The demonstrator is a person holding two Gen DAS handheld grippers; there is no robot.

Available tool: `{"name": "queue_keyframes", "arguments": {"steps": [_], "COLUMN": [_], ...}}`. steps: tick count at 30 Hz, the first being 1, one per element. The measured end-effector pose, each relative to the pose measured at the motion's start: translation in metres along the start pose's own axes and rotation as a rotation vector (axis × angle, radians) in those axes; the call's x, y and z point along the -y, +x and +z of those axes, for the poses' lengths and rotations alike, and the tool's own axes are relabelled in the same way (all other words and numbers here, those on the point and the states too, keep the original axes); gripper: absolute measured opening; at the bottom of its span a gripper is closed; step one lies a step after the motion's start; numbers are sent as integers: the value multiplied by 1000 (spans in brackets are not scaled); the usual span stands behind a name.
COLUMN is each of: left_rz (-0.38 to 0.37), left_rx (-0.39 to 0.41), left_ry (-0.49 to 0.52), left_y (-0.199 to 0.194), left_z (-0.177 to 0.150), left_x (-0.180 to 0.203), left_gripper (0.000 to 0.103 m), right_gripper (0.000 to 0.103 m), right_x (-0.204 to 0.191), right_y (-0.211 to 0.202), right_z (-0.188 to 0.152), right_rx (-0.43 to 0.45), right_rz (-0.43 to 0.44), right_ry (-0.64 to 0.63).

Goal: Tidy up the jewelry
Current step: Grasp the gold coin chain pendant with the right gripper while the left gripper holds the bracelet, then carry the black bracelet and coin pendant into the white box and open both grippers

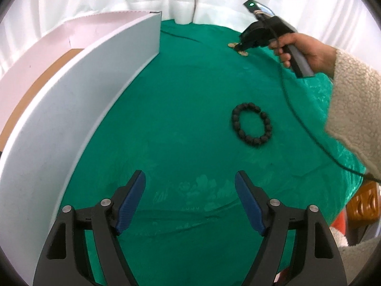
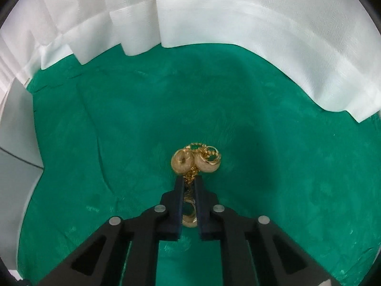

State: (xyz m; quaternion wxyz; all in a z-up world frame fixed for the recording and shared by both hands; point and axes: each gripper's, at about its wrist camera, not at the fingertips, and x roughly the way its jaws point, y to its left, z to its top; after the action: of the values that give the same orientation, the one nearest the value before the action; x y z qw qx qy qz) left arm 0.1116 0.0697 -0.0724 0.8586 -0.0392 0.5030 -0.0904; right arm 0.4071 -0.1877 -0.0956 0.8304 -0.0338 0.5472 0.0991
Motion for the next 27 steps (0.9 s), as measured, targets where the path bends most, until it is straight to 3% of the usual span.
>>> {"name": "queue_keyframes", "arguments": {"steps": [7, 17, 22, 27], "left_rz": [18, 69, 106, 152], "left_rx": [-11, -33, -37, -24], "left_ry": [15, 62, 95, 133], "left_y": [2, 3, 5, 3], "left_z": [-1, -5, -8, -11], "left_x": [7, 33, 42, 49], "left_gripper": [79, 79, 79, 79], "right_gripper": [3, 3, 3, 3], "right_x": [20, 40, 39, 27], "right_y": [-63, -147, -164, -165], "right_z": [-47, -193, -261, -287], "right_rx": [79, 128, 114, 119], "right_rz": [148, 325, 341, 295], "right_ry": [60, 88, 110, 101]}}
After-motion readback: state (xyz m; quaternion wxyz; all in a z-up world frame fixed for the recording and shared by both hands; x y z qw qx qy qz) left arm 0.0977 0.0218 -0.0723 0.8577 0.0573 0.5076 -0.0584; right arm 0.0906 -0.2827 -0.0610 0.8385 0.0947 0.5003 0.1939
